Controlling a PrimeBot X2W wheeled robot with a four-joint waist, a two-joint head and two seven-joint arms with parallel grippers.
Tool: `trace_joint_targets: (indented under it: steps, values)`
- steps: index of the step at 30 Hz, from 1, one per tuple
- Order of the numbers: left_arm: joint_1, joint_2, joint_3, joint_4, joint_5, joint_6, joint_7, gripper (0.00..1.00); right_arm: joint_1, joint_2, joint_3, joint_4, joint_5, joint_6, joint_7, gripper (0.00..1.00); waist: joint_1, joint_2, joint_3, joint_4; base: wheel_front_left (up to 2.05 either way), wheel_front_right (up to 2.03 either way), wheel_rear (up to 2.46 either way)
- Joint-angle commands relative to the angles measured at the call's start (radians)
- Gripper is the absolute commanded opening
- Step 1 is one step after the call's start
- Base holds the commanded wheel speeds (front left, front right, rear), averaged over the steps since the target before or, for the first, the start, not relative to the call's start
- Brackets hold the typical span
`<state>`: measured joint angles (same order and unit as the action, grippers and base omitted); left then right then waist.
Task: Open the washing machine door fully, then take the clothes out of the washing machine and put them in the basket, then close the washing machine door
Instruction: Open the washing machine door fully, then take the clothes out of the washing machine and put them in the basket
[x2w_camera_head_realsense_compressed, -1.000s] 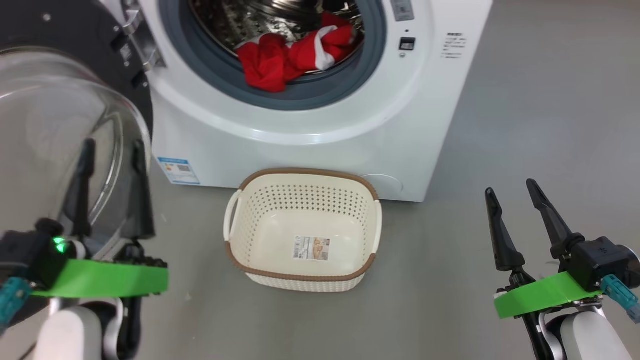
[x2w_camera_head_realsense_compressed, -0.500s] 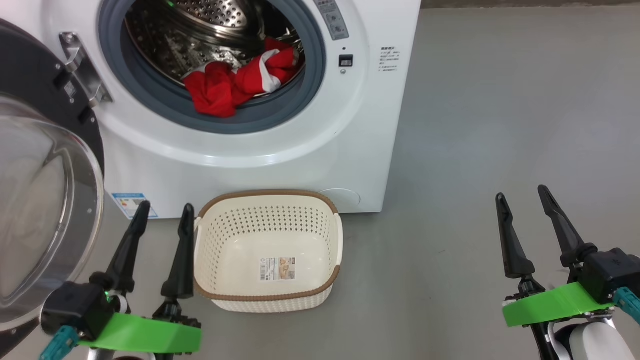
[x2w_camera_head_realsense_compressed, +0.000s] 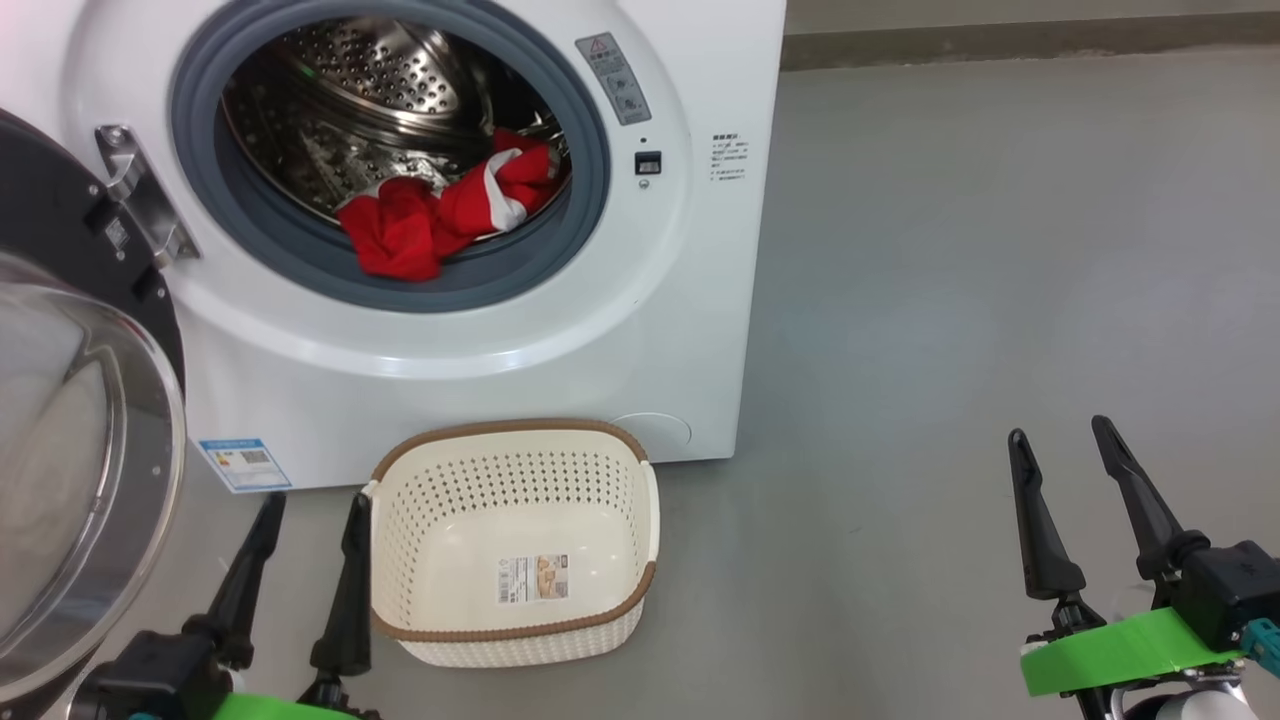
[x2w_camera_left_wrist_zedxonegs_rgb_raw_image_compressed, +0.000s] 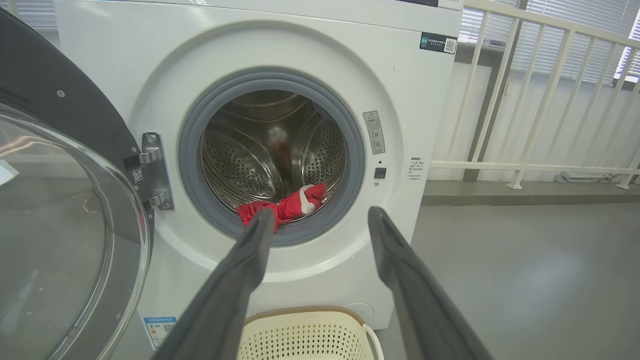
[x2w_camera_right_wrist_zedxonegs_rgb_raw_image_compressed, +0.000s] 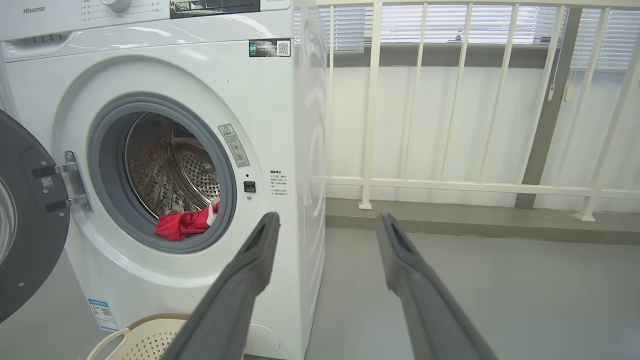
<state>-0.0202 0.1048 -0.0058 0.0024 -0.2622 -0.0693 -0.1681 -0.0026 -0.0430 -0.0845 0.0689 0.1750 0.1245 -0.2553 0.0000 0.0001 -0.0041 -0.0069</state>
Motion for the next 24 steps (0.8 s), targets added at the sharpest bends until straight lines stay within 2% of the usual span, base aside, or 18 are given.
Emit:
trace_joint_targets:
  steps: [1, 24]
  values:
    - [-0.014, 0.016, 0.032, -0.022, 0.007, 0.011, -0.001, 1.0, -0.01, -0.007, 0.021, -0.03, 0.0, 0.006, -0.006, 1.0, 0.0, -0.0001, -0.012, -0.011, 0.0, 0.0, 0.0]
    - [0.015, 0.023, 0.018, -0.013, 0.004, 0.043, 0.012, 1.0, 0.036, -0.007, 0.016, -0.064, 0.0, 0.006, -0.006, 1.0, 0.0, -0.0001, -0.045, -0.038, 0.08, -0.08, 0.0]
